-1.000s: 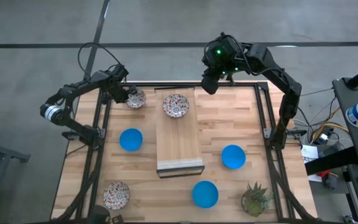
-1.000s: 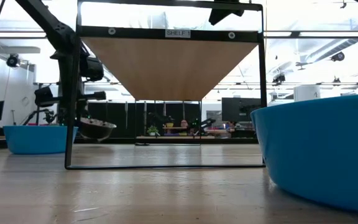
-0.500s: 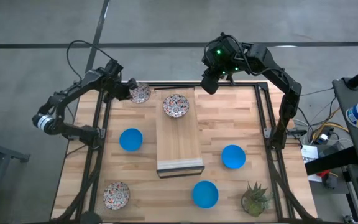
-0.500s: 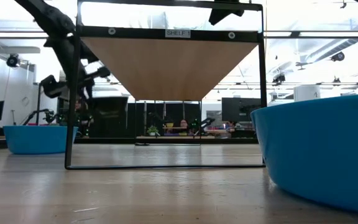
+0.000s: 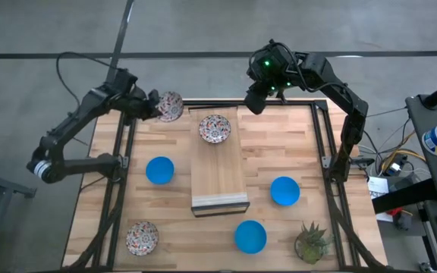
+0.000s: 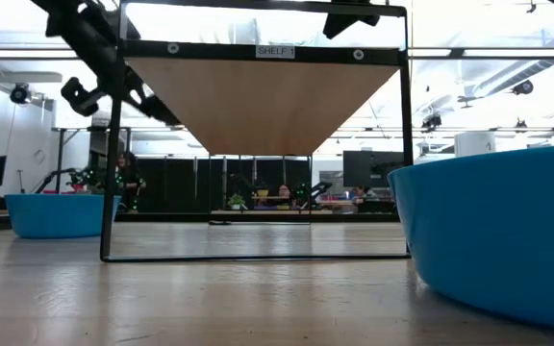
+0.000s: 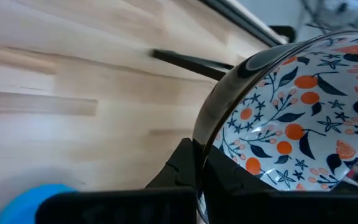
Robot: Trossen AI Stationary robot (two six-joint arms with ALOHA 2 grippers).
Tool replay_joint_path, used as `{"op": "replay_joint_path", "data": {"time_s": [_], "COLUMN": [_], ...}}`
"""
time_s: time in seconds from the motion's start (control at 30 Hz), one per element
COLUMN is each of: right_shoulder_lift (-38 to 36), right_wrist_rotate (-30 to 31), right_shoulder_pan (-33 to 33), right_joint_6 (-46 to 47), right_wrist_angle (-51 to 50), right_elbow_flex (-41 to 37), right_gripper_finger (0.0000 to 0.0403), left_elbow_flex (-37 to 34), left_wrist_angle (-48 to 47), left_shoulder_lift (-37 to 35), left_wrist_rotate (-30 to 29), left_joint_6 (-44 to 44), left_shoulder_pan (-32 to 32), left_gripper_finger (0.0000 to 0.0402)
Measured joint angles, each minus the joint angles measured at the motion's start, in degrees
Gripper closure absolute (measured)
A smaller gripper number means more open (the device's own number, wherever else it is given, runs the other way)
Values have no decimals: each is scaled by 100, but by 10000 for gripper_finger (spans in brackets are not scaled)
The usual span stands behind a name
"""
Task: Pick & Place Mini bowls
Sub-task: Stack the top white patterned bowl on top of the white patterned bowl on the shelf
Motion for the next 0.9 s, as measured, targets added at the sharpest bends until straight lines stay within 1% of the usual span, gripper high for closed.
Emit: {"op": "replay_joint_path", "data": {"time_s": [0.17,0.3,0.37,0.43,0.6,0.8,0.9], "right_shoulder_lift": [0,-1,-2,-9,-159,-477,-608], "right_wrist_rotate": [-32,-75,-250,-429,-442,-444,-440], "right_shoulder_pan": [2,43,56,55,118,188,194], "right_joint_6": [303,474,527,530,518,539,535], "right_wrist_angle": [-2,-13,-49,-93,167,850,881], "right_elbow_flex": [0,0,0,0,0,0,7], "right_gripper_finger": [337,341,343,345,350,351,351], "left_elbow_flex": [269,628,841,1070,1653,2238,2441], "left_wrist_angle": [-4,-3,8,2,2,0,-4], "left_shoulder_lift": [-241,-230,-168,-62,349,1006,1306], "left_wrist_rotate": [136,111,50,11,-81,-348,-328], "left_joint_6": [-136,-236,-322,-376,-413,-265,-211], "left_shoulder_pan": [-334,-839,-1134,-1446,-2133,-2670,-2815], "left_gripper_finger": [400,400,400,400,400,400,400]}}
